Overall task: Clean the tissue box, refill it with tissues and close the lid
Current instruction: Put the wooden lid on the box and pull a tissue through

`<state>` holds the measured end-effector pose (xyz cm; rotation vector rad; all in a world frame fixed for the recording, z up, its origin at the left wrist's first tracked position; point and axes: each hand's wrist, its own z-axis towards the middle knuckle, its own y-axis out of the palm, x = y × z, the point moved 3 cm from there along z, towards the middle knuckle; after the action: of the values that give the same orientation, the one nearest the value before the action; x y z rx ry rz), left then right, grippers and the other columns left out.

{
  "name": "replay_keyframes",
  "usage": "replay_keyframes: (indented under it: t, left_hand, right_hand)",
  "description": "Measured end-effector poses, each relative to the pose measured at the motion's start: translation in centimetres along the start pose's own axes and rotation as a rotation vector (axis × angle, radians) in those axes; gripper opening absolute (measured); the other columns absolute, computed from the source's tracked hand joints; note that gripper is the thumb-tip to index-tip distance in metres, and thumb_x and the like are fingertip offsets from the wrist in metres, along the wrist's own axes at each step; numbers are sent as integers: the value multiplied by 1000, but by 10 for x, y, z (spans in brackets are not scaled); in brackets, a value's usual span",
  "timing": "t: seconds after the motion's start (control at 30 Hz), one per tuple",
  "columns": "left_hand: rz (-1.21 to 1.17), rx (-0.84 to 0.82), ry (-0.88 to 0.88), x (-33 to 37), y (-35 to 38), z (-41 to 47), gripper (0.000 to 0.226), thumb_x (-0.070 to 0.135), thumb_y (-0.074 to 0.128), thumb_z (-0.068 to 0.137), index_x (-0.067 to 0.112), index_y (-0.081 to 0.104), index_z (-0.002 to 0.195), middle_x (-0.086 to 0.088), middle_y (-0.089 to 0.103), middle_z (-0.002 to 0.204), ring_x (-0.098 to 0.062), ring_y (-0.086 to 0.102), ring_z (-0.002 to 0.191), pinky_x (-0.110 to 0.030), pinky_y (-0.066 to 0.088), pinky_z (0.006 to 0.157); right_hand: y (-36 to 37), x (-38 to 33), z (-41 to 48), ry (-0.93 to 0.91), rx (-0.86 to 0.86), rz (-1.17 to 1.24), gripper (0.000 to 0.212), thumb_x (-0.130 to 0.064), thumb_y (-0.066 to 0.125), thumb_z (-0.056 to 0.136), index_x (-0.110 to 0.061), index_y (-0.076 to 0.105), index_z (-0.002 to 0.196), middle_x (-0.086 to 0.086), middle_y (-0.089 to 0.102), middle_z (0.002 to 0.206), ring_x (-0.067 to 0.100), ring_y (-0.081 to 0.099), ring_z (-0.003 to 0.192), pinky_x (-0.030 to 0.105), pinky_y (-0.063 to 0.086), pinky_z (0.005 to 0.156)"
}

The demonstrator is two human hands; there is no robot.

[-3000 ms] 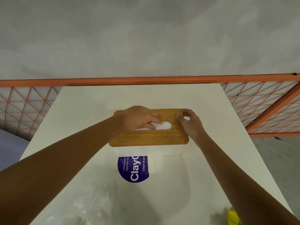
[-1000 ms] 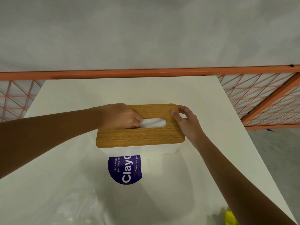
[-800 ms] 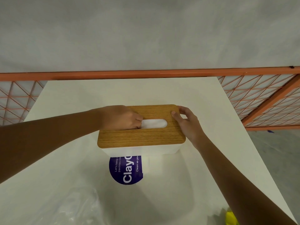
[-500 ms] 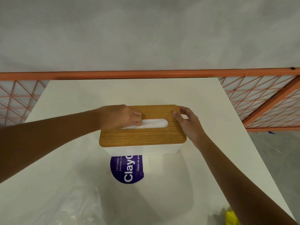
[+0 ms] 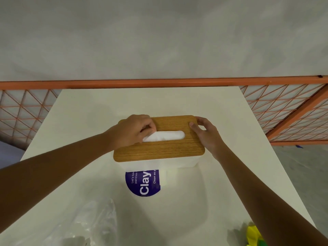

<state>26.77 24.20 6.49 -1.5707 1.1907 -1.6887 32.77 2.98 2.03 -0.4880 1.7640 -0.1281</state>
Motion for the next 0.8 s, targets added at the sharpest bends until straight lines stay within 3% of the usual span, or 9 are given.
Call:
replay_keyframes:
  t: [0.13,0.33,0.47,0.6,0.8]
  left_hand:
    - [-194,97,-217,-10,-5,5,9,14,54,92,16,62,88,11,58,65,-4,55,57,-2,38,57]
    - [-161,151,-153,2,-10,-2,9,20,64,86,16,59,93,11,53,76,-2,49,65,-6,38,59]
    - [69,126,-200,6,-5,-7,20,31,68,81,18,54,88,12,45,77,-12,45,74,-19,34,62]
    - [184,114,-311,8,2,-9,23,33,64,85,14,63,98,2,60,94,-14,53,86,-24,37,71]
    - [469,-37,-112,21,1,-3,23,24,44,98,14,59,112,0,60,111,-16,57,99,-28,47,86]
  right_hand:
    - [0,-2,-2,-14,-3,-12,38,-34,52,92,-19,49,127,-3,53,128,17,52,111,33,43,96]
    - [1,-2,-1,-18,-4,-21,40,-34,52,93,-19,48,129,-2,52,130,14,49,108,29,41,91]
    - [1,-2,-2,-13,2,-23,40,-34,51,93,-18,47,130,-1,51,131,18,50,115,32,41,95]
    - [2,-2,-3,-20,7,-29,41,-34,50,93,-18,48,131,-1,51,131,19,50,118,31,39,95]
    - [1,-3,-3,-21,-4,-42,41,-34,49,94,-18,47,131,-2,52,131,18,49,118,27,38,92]
